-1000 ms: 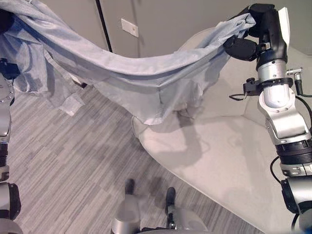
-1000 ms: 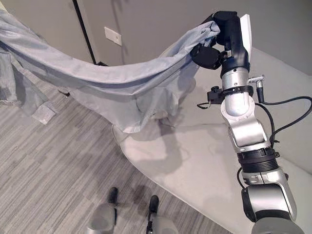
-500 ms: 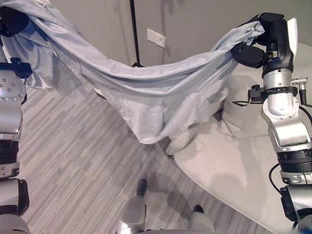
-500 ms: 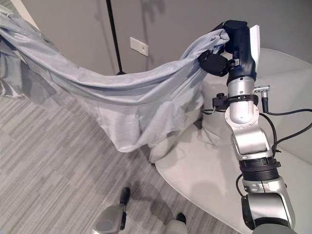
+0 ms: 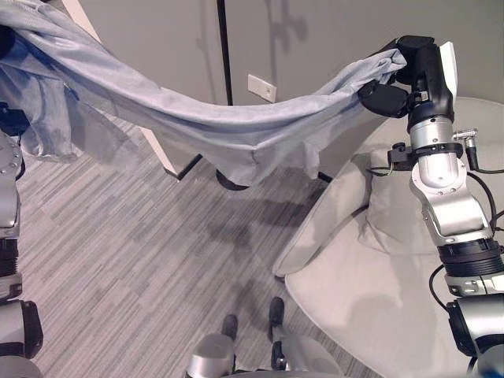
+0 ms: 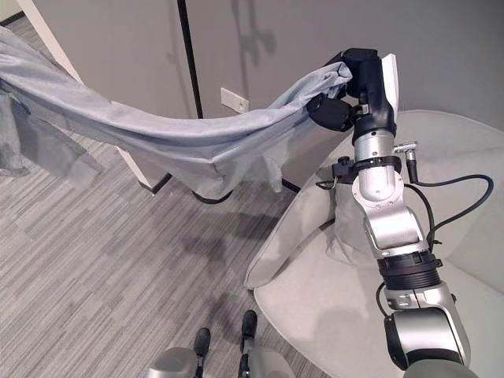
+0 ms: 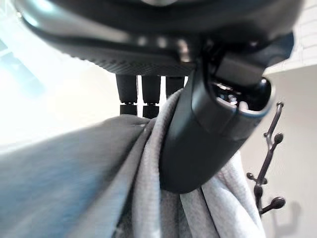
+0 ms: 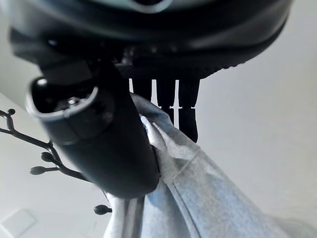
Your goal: Hang the clothes on the sofa on the clothes rack.
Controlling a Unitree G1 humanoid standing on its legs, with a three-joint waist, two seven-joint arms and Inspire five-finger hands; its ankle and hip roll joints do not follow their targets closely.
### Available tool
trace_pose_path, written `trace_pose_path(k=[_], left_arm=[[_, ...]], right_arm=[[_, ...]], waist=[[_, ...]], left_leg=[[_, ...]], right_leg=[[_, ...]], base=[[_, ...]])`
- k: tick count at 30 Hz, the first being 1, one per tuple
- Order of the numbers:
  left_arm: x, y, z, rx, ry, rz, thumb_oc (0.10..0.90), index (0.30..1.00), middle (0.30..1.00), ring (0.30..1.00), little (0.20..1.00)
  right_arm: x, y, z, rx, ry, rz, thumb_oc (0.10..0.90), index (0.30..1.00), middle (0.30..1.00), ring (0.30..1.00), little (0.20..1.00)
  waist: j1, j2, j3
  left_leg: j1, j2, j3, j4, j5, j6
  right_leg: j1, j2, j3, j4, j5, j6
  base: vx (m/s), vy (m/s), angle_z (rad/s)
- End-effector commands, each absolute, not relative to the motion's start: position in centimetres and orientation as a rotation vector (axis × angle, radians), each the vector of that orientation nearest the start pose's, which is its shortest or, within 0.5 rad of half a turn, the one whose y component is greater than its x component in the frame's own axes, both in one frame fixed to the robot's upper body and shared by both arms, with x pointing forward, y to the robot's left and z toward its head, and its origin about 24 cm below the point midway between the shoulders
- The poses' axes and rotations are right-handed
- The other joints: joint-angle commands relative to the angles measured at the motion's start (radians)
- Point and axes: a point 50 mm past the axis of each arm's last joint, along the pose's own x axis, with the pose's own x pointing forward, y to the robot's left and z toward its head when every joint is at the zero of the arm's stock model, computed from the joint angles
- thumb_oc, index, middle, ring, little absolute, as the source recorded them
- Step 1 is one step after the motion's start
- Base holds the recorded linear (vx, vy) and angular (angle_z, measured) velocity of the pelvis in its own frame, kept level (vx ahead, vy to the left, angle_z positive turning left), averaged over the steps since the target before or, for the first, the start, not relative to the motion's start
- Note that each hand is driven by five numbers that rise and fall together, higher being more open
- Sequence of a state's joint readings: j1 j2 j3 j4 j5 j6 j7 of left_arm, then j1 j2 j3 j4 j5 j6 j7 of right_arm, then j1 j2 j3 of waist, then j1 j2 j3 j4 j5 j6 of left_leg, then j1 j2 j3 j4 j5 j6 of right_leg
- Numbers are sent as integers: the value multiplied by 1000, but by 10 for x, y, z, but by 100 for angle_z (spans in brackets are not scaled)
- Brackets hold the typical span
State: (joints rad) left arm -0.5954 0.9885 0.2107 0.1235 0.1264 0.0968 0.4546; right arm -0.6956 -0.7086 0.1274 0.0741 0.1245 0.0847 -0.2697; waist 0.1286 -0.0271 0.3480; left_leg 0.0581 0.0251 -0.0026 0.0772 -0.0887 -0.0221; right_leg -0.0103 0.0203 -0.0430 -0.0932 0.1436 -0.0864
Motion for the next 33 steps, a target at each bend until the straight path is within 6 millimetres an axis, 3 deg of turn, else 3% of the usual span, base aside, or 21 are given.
trace_pose_path(k=[1,3,5,7,10,11,12,13,15,16,20,22,30,33], left_arm=[[246,328,363,896,-914,969,400,300,300,300,300],[246,328,363,893,-916,968,400,300,300,300,300],[250,316,367,898,-943,917,400,300,300,300,300],[251,312,369,901,-955,902,400,300,300,300,300],[254,298,373,922,-988,844,400,300,300,300,300],[256,291,373,927,-1000,806,400,300,300,300,300],[257,288,373,927,-1008,793,400,300,300,300,300],[257,283,372,921,-1022,774,400,300,300,300,300],[256,273,374,918,-1054,741,400,300,300,300,300],[255,272,372,911,-1061,734,400,300,300,300,300],[253,272,377,887,-1088,758,400,300,300,300,300],[253,272,381,889,-1090,768,400,300,300,300,300],[255,273,378,879,-1082,769,400,300,300,300,300],[256,274,369,875,-1054,761,400,300,300,300,300]], right_arm=[[312,-215,323,-563,-873,-260,400,300,300,300,300],[311,-219,323,-562,-868,-274,400,300,300,300,300],[310,-222,322,-595,-858,-260,400,300,300,300,300],[310,-220,322,-597,-864,-254,400,300,300,300,300],[309,-220,321,-595,-863,-256,400,300,300,300,300],[310,-218,318,-585,-856,-255,400,300,300,300,300],[310,-217,317,-583,-854,-253,400,300,300,300,300],[308,-214,319,-586,-868,-253,400,300,300,300,300],[308,-212,316,-579,-864,-241,400,300,300,300,300],[306,-213,315,-595,-866,-241,400,300,300,300,300],[307,-209,325,-655,-893,-229,400,300,300,300,300],[310,-213,325,-689,-871,-241,400,300,300,300,300],[311,-217,336,-735,-883,-243,400,300,300,300,300],[306,-222,333,-708,-887,-252,400,300,300,300,300]], waist=[[14,-29,-147],[16,-32,-153],[12,-17,-189],[15,-12,-205],[28,-16,-223],[34,-14,-227],[34,-6,-221],[29,25,-192],[20,50,-164],[4,63,-154],[-33,58,-122],[-48,50,-107],[-56,15,-155],[-73,15,-181]], left_leg=[[-86,162,7,-164,113,22],[-108,173,-3,-164,104,10],[-127,164,-18,-164,102,-22],[-126,157,-28,-164,112,-28],[-103,111,-18,-164,122,-34],[-80,70,-10,-164,117,-30],[-60,61,-3,-164,110,-28],[-17,55,17,-164,103,-25],[22,44,23,-164,87,-25],[36,29,13,-164,84,-22],[93,15,18,-164,65,-22],[104,12,10,-164,62,-17],[117,80,29,-164,74,3],[142,120,39,-164,121,13]], right_leg=[[122,-84,-46,6,-134,111],[131,-92,-48,6,-134,105],[148,-119,-46,6,-131,90],[143,-138,-48,6,-125,87],[152,-212,-43,6,-96,76],[174,-262,-56,6,-53,69],[177,-286,-68,25,-42,68],[168,-312,-87,114,-41,64],[157,-296,-77,185,-51,64],[126,-260,-59,201,-52,70],[34,-168,-99,6,-63,98],[-7,-146,-70,6,-96,90],[34,-129,-95,6,-103,122],[62,-102,-102,6,-104,131]], base=[[160,194,3],[183,249,-9],[234,420,-4],[121,271,-9],[201,443,-16],[286,556,-18],[333,680,-26],[228,518,-28],[143,381,-21],[116,219,-18],[133,-16,-9],[77,-92,1],[146,-211,39],[195,-244,18]])
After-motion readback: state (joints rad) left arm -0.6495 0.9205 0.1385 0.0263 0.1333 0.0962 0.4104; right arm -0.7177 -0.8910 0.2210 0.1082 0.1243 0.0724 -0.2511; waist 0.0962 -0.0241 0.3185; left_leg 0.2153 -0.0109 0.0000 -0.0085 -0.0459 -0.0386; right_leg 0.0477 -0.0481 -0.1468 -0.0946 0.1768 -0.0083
